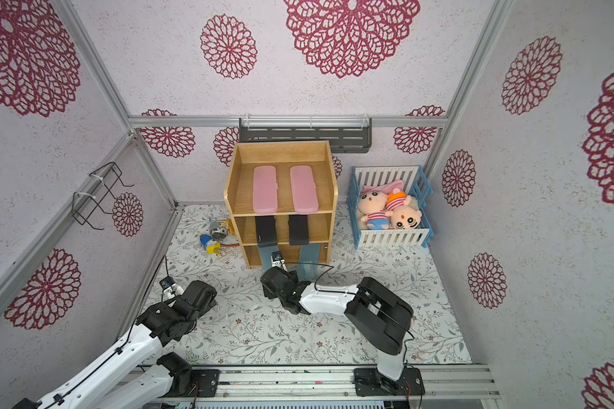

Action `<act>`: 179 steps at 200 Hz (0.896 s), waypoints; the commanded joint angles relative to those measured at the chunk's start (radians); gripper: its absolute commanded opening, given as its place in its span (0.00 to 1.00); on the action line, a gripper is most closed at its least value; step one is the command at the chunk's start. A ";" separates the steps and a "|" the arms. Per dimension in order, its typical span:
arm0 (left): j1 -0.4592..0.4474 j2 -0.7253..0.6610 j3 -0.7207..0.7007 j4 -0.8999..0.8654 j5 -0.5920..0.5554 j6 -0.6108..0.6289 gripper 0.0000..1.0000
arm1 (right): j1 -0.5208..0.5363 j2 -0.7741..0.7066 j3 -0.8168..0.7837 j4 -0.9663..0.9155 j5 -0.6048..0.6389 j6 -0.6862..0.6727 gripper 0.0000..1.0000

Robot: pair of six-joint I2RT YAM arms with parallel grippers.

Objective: Place the pencil cases on the shelf according to color
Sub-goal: Place the pencil case on the shelf.

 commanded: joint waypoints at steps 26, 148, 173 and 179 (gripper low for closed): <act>0.032 -0.026 -0.011 0.028 0.009 0.034 0.97 | -0.025 0.129 0.156 -0.025 -0.024 0.110 0.90; 0.060 -0.059 -0.041 0.043 0.024 0.081 0.97 | 0.015 -0.159 -0.078 -0.119 -0.018 0.129 0.89; 0.062 -0.067 -0.049 0.093 0.036 0.113 0.97 | 0.021 -0.186 -0.189 -0.012 -0.078 0.123 0.48; 0.062 -0.073 -0.051 0.101 0.035 0.116 0.97 | 0.020 -0.177 -0.202 0.012 -0.090 0.122 0.44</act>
